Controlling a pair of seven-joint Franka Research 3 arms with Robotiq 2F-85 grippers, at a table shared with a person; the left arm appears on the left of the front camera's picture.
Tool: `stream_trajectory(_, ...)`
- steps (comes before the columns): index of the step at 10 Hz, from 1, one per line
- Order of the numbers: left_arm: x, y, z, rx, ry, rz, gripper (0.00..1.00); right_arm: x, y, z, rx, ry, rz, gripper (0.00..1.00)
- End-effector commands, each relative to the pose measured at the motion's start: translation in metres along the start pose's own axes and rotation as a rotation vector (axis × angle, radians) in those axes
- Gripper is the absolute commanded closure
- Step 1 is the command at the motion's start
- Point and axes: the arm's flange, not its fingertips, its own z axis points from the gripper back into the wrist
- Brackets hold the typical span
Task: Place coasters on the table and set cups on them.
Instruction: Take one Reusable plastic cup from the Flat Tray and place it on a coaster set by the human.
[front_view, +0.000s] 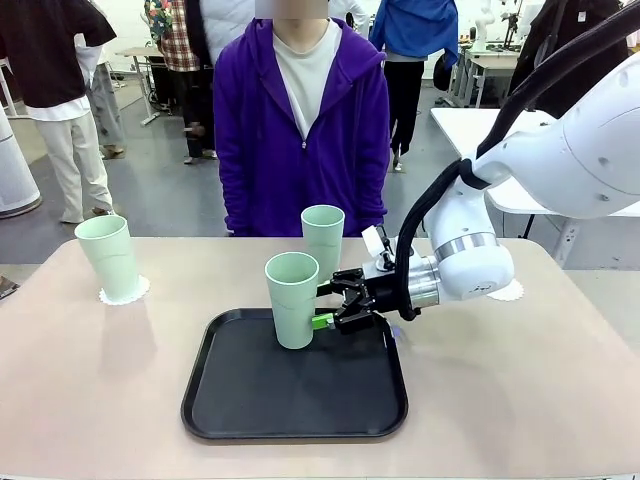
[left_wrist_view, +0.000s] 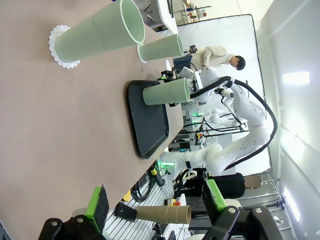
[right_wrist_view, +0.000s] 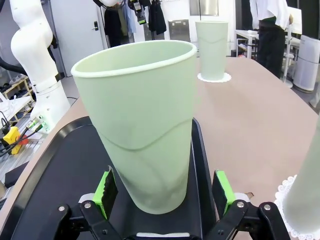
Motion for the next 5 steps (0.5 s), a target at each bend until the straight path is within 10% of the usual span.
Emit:
stream_trajectory(1, -0.001, 0.0, 0.001, -0.001, -0.002, -0.006, 0.0, -0.003, -0.005, -0.013, -0.009, -0.033, 0.014, 0.0)
stream_trajectory(5, -0.001, 0.0, 0.001, -0.001, -0.002, -0.006, 0.0, 0.0, -0.009, -0.03, 0.031, -0.045, 0.015, 0.0)
